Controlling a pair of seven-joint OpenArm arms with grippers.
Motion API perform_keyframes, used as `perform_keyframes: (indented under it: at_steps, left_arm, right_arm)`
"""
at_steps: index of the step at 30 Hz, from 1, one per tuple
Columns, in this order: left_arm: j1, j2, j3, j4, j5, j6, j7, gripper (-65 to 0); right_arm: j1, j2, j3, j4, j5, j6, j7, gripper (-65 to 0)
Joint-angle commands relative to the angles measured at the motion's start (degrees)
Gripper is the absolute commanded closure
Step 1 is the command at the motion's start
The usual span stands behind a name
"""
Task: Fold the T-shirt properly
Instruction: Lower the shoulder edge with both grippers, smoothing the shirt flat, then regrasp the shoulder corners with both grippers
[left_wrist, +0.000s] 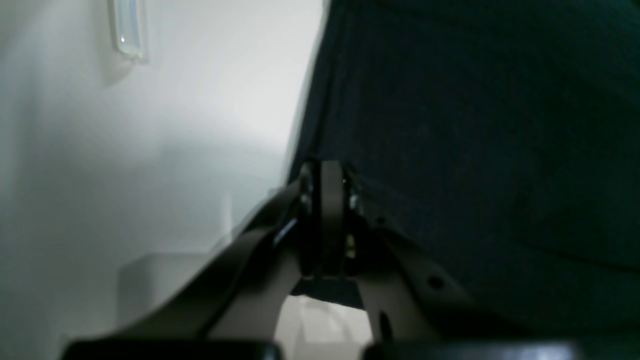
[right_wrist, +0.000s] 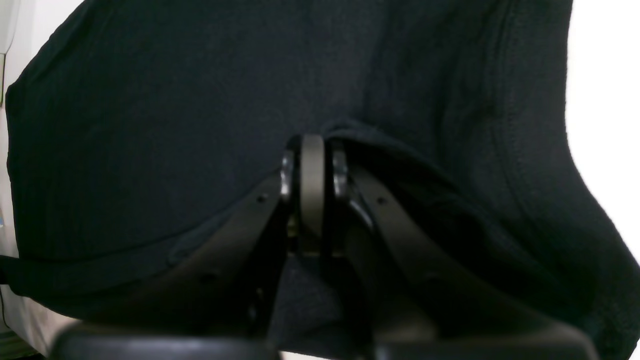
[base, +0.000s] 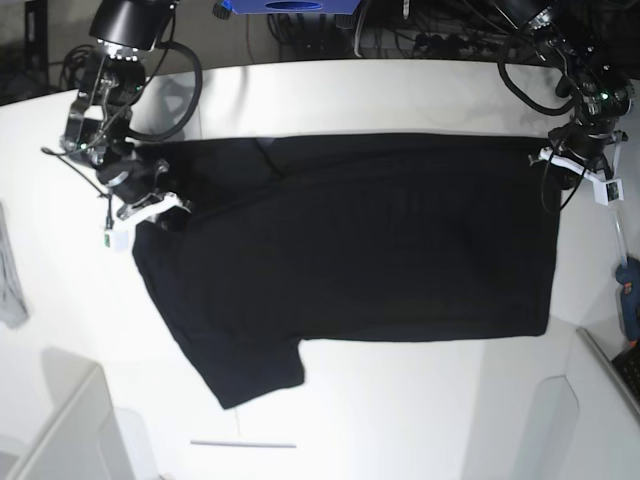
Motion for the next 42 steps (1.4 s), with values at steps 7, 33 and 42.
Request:
perform_keyframes:
  at_steps: [7,33,42]
  left_arm:
    - [-1.2,-0.7,-0.4,0.9,-0.9,0.0,-1.6,-39.2]
    - [10.8,-1.1,-13.7,-4.1,-20.3,-3.4,1.6,-59.9]
    - [11.4,-1.4,-8.2,-4.5,-20.3,-3.4,-2.5,-59.9]
  right_arm:
    - [0.4,0.3,0.9,1.4,1.3,0.5,1.3,-29.0]
    - [-24.9,-10.2,7.6,18.0,5.8,-11.2,13.7,-35.7]
    - [-19.4,-10.0,10.2,7.9,6.5,-10.9,14.9,-30.6]
